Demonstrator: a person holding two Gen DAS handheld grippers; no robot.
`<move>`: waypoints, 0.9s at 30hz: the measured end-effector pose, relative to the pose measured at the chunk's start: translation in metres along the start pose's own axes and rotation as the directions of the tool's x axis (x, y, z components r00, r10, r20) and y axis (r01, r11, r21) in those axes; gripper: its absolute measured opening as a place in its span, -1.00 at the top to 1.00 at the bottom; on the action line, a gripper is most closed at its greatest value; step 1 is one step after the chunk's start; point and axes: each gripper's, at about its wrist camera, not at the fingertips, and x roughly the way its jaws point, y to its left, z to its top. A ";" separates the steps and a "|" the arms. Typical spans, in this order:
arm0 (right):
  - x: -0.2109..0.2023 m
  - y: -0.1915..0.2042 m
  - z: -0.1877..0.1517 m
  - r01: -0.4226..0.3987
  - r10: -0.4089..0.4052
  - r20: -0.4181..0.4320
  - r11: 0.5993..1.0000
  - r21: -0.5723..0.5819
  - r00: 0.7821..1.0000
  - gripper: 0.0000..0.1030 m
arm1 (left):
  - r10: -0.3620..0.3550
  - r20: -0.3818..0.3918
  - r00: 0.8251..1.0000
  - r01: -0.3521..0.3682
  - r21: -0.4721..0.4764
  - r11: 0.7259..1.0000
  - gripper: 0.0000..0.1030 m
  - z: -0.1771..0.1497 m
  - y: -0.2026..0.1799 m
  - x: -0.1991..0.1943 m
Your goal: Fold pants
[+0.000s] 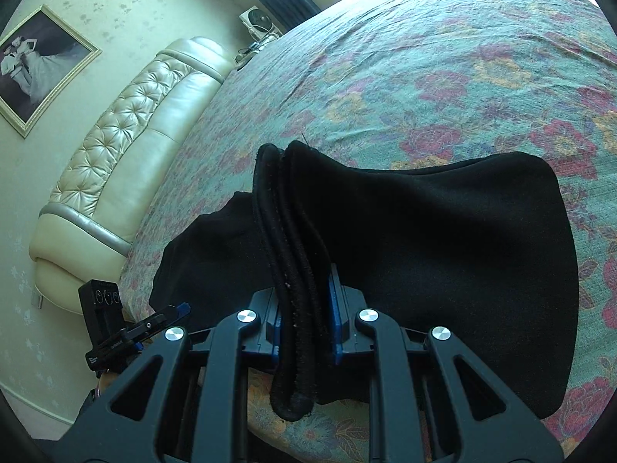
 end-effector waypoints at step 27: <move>0.077 0.035 -0.017 0.192 -0.201 -0.070 0.975 -0.109 0.977 0.64 | -0.002 -0.009 1.000 0.002 -0.008 1.000 -0.63 -0.005 -0.002 0.002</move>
